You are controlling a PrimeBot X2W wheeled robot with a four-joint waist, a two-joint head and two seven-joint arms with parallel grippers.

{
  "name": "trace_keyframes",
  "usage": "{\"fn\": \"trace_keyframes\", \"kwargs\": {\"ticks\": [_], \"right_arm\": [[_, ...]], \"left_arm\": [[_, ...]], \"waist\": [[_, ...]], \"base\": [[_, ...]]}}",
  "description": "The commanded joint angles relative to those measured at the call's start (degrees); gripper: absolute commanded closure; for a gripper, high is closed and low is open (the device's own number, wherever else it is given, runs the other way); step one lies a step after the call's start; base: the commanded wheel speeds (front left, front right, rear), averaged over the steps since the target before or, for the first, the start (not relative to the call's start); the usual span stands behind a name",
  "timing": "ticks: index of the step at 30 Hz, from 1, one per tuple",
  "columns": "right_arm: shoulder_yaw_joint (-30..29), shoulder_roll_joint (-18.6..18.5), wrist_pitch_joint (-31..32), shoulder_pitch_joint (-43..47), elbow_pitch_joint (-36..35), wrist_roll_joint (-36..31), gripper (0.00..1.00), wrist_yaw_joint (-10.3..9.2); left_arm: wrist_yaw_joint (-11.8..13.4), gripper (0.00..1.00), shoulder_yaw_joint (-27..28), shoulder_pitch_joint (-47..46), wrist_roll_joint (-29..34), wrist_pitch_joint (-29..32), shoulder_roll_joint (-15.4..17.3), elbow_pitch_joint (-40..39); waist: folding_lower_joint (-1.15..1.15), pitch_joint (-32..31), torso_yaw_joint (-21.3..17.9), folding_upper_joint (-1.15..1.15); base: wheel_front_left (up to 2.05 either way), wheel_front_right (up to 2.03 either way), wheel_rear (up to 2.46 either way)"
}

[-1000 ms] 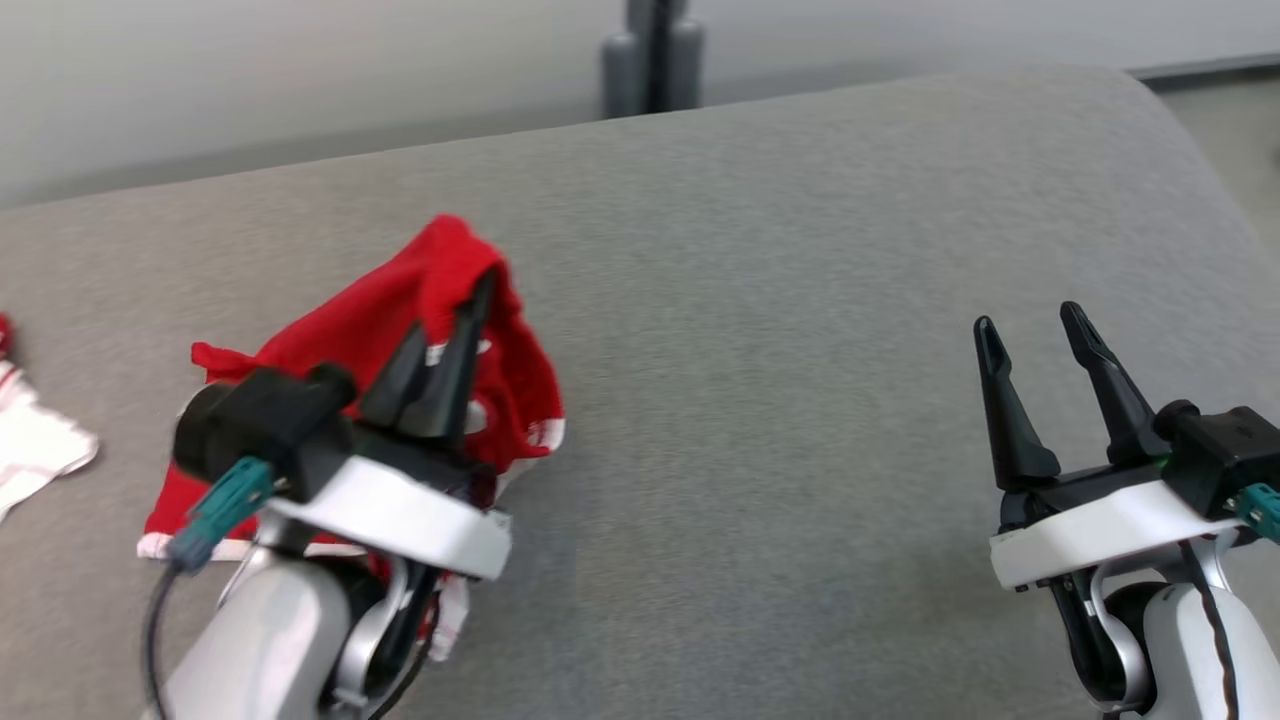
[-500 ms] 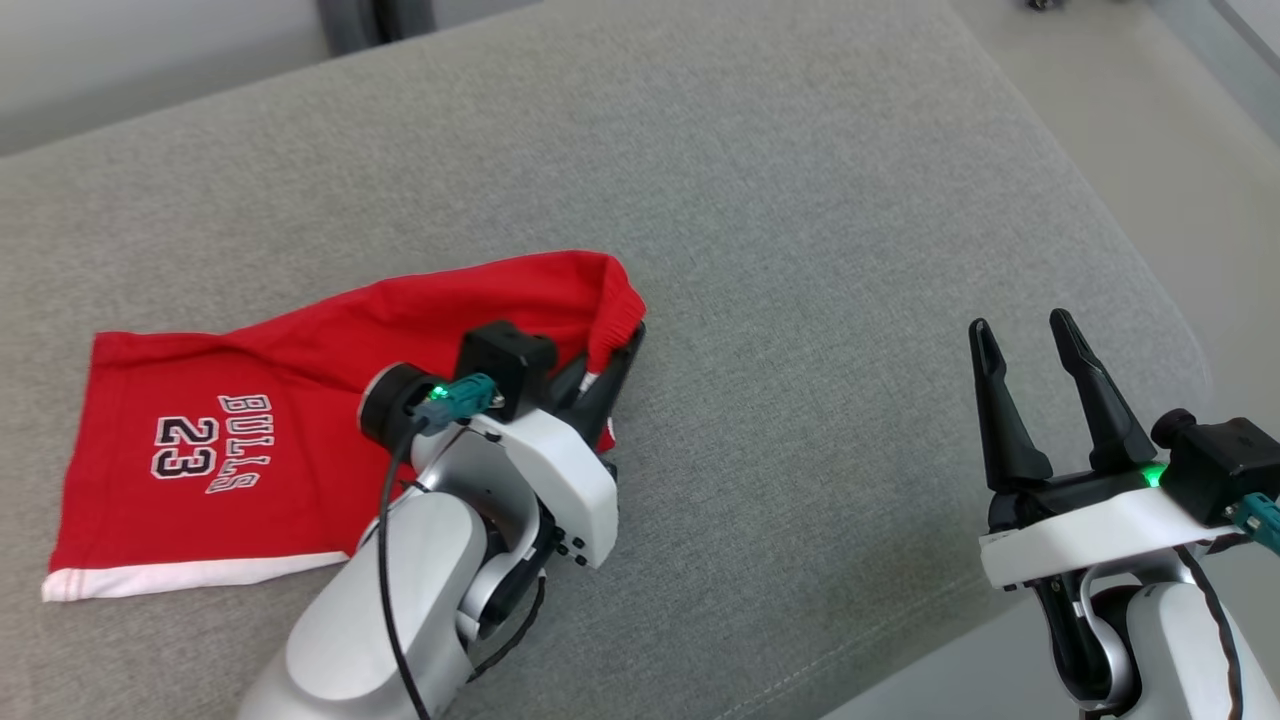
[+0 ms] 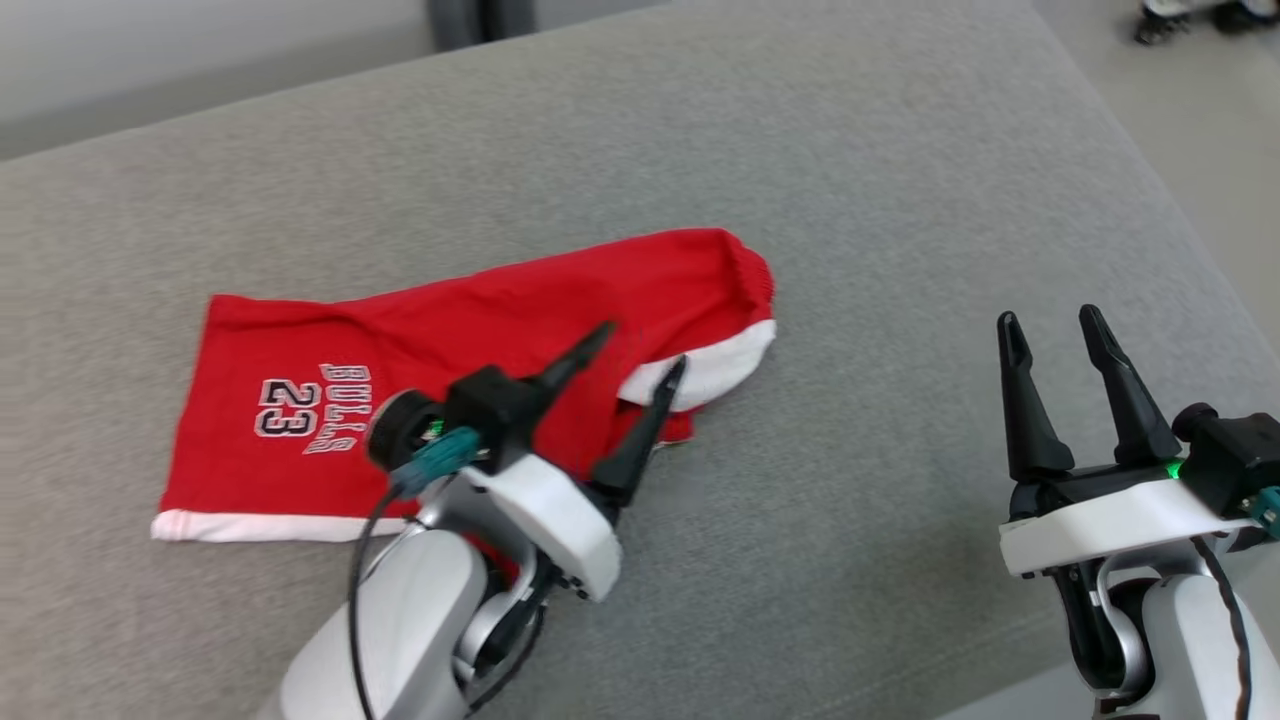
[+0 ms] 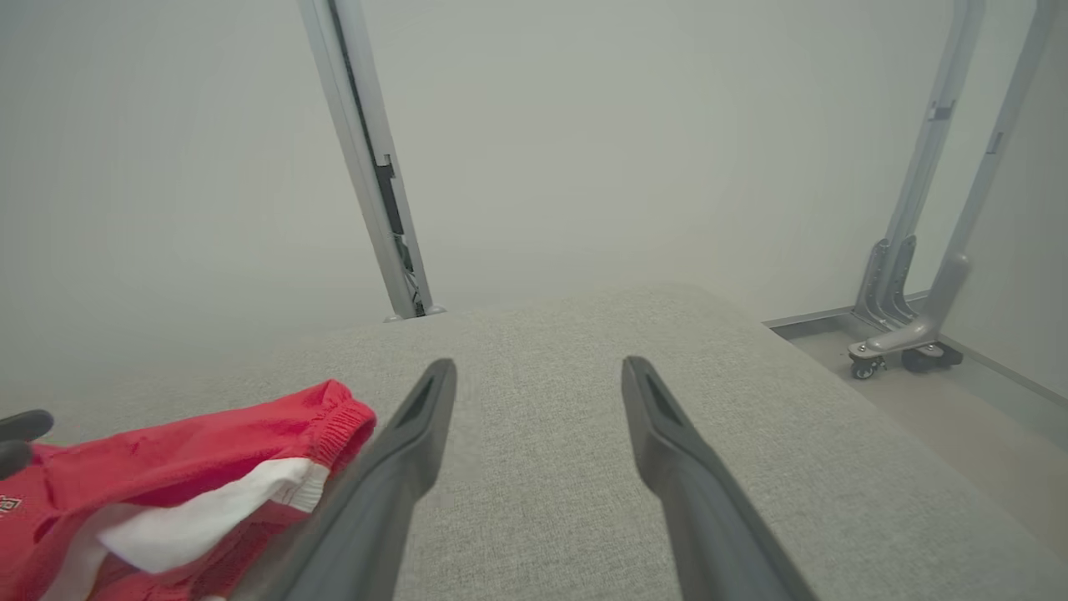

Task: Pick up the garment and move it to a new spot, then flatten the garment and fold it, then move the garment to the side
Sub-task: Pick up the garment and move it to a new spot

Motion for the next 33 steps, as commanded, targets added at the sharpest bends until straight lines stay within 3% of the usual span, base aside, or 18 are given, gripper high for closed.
{"fn": "trace_keyframes", "kwargs": {"ticks": [1,11,17,26,33], "right_arm": [[-0.6,-0.3,0.3,0.2,-0.5,-0.4,0.00,-0.02],[-2.1,-0.3,2.3,1.6,-2.2,-2.4,0.00,-0.02],[-2.5,-0.3,3.7,3.1,-3.3,-3.2,0.00,-0.02],[-2.0,-0.3,5.1,5.1,-3.9,-3.8,0.00,-0.02],[-1.4,-0.7,5.9,7.8,-3.7,-3.8,0.00,-0.02]], "left_arm": [[1.8,0.00,1.4,1.3,0.4,-1.5,1.2,-1.5],[9.7,0.00,10.8,7.7,-1.5,-7.9,5.4,-5.9],[13.0,0.00,16.6,12.0,-3.3,-9.8,8.0,-7.4],[13.6,0.00,22.0,17.2,-5.1,-10.7,12.1,-8.0],[14.8,0.00,22.4,23.1,-4.6,-10.2,14.6,-10.8]], "waist": [[0.00,-2.2,3.3,0.00],[0.00,-5.8,9.5,0.00],[0.00,-7.5,12.3,0.00],[0.00,-9.9,14.4,0.00],[0.00,-13.0,14.5,0.00]], "base": [[0.00,0.00,0.00],[0.00,0.00,0.00],[0.00,0.00,0.00],[0.00,0.00,0.00],[0.00,0.00,0.00]]}}
